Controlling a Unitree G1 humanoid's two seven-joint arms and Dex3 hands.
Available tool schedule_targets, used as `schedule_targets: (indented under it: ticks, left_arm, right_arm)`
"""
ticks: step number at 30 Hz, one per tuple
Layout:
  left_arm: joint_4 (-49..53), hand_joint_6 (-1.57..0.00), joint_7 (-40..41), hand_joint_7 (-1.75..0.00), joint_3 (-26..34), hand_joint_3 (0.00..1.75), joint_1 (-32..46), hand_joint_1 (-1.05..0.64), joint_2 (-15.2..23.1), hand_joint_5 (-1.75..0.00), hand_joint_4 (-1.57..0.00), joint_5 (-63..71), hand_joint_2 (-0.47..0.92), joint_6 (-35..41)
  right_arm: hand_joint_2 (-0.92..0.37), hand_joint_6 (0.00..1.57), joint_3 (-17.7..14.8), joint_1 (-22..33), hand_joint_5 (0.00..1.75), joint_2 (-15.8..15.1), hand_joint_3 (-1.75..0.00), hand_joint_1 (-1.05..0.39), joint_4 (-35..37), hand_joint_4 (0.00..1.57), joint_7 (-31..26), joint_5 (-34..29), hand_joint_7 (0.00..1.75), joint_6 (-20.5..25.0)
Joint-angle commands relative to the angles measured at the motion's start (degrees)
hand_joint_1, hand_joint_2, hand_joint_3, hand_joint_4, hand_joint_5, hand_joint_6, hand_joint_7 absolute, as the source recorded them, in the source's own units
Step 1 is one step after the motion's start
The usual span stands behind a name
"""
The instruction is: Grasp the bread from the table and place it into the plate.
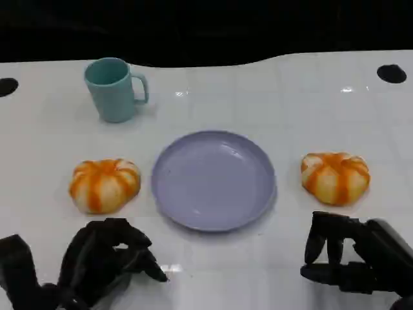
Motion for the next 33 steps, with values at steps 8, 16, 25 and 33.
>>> schedule_targets:
  ticks: [8,16,25,33]
  left_arm:
    - [0.0,-1.57,-0.2,-0.39,0.2,0.0,-0.7,-1.05,1.2,-0.61,-1.57,0.3,0.61,-0.3]
    - [0.1,-1.57,-0.2,-0.38,0.1,0.0,-0.7,-1.05,1.1,-0.61,-1.57,0.5,0.62,-0.8]
    - [0.2,-1.57,-0.3,-0.38,0.1,0.0,-0.7,-1.05,1.0,-0.61,-1.57,0.7,0.63,-1.0]
    - [0.5,-1.57,-0.5,-0.37,0.3,0.0,-0.9,-1.05,0.9,-0.6,-1.57,0.2,0.62,-0.4]
  right_arm:
    - [-0.92,0.62,-0.5,-0.6,1.75,-0.6,-0.11,-0.4,0.8,0.77,-0.4,-0.2,1.65,-0.3]
    - [-0.92,0.62,-0.6,-0.6,1.75,-0.7,-0.11,-0.41,0.6,0.77,-0.4,-0.2,1.64,-0.5]
    - [-0.92,0.62,-0.8,-0.4,1.75,-0.7,-0.11,-0.41,0.3,0.76,-0.6,-0.2,1.63,-0.4]
    - [-0.92,0.67,-2.1,-0.8,1.62,-1.4,-0.08,-0.42,-1.1,0.79,-4.1,-3.6,1.4,-1.5]
